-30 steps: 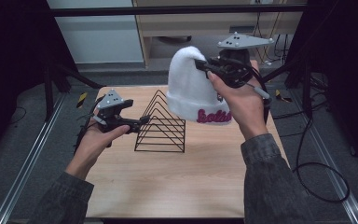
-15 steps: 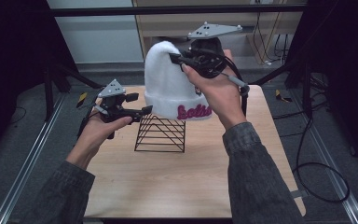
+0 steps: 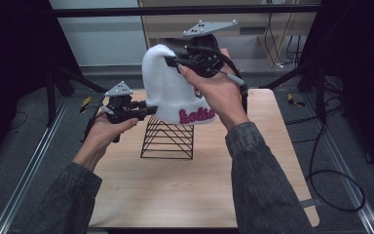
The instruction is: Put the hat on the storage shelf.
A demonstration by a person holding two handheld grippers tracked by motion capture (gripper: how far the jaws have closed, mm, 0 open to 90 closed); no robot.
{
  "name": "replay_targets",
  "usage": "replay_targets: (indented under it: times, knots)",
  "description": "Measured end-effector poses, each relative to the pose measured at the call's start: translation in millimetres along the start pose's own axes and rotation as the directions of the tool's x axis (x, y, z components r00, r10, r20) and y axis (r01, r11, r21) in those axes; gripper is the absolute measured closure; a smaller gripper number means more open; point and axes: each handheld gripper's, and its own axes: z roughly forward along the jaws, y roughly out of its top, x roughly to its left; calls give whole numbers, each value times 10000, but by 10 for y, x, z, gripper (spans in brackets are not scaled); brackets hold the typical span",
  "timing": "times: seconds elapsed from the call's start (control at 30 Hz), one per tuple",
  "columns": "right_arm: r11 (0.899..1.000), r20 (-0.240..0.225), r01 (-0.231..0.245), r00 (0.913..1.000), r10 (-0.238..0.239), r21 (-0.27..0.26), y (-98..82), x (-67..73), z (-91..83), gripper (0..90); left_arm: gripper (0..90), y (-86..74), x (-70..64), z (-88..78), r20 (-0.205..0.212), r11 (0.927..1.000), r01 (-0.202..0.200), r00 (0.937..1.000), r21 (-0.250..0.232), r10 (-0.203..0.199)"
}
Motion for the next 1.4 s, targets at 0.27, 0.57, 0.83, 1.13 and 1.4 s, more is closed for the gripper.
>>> replay_targets:
  times: [0.27, 0.57, 0.83, 1.13, 1.4]
  knots:
    - [9999, 120, -72, 9999, 70, 114, -21, -82, -21, 815, 776, 7, -85, -132, -875, 9993, -365, 9955, -62, 359]
    - [9982, 243, -321, 9992, 308, 516, -159, -204, 134, 813, 785, -97, -25, -262, -1702, 9995, -331, 9849, -19, 323]
    - [9954, 314, -463, 9985, 438, 844, -240, -257, 303, 811, 789, -138, 11, -338, -1815, 9998, -198, 9832, -55, 184]
    - [9947, 473, -710, 9966, 676, 748, -218, -272, 269, 811, 794, -84, -50, -494, -1656, 9989, -291, 9859, -374, 225]
    - [9930, 645, -797, 9952, 742, 877, -220, -270, 218, 811, 801, -71, -105, -525, -1579, 9989, -373, 9869, -291, 323]
